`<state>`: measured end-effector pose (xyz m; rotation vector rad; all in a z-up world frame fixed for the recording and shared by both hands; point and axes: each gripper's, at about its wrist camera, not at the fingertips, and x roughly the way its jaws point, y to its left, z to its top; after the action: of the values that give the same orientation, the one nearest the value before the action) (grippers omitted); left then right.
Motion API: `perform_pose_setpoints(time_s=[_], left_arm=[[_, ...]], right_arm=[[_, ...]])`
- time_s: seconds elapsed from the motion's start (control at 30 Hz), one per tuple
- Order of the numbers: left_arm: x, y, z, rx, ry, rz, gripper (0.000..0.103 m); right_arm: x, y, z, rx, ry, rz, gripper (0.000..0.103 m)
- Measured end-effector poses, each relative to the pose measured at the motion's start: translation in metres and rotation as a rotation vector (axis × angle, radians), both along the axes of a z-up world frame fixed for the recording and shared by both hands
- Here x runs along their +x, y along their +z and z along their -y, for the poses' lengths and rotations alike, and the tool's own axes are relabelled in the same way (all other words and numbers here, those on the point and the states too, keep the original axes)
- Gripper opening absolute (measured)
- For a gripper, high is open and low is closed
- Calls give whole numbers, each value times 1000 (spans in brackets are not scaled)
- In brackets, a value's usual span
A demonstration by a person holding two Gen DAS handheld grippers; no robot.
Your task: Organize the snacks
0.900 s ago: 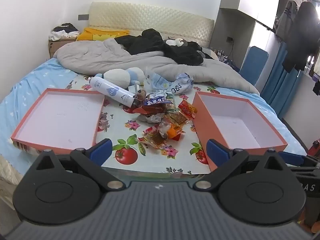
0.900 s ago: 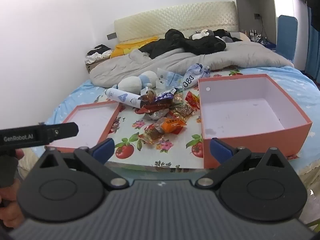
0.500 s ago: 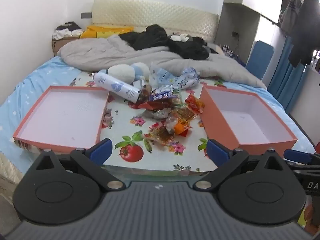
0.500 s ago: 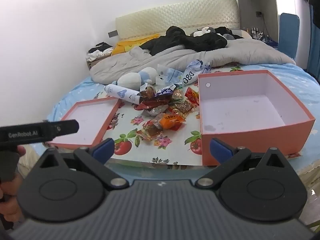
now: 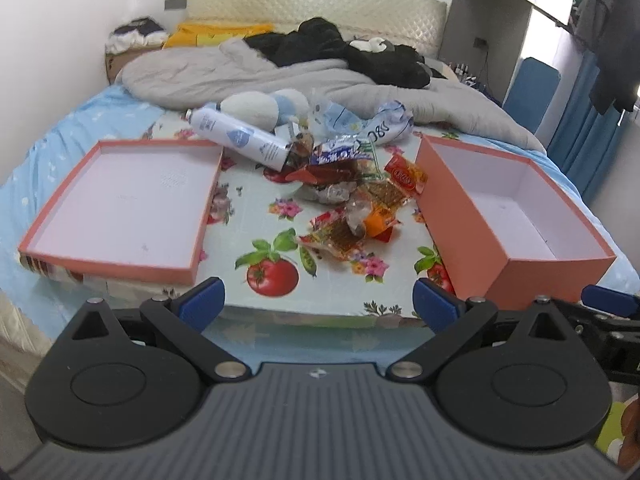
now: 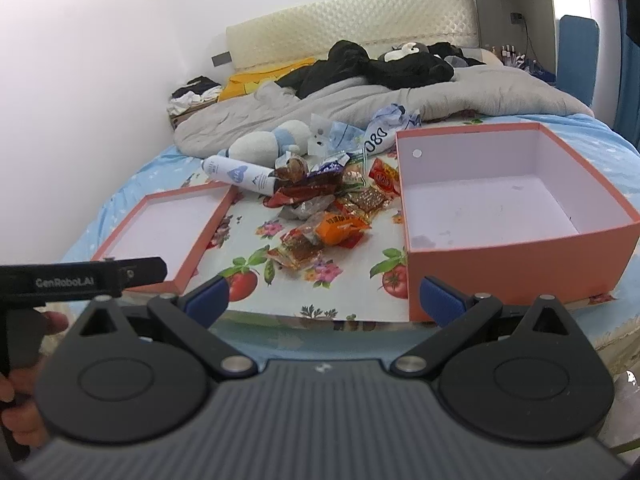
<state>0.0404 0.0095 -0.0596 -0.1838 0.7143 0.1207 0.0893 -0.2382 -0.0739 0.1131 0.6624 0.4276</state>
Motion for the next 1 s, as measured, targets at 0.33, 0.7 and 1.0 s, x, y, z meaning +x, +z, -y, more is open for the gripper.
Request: perform_pose_setpoints(time_s=[0.33, 0.7, 1.0], left_arm=[[-3, -6, 1, -15, 9, -13, 102], [-6, -15, -5, -35, 10, -49, 102], [-8, -16, -7, -57, 21, -45, 102]], right_arm=[[-1, 0, -2, -5, -1, -3, 103], [0, -5, -3, -11, 1, -11, 103], [0, -8, 0, -18, -28, -16, 103]])
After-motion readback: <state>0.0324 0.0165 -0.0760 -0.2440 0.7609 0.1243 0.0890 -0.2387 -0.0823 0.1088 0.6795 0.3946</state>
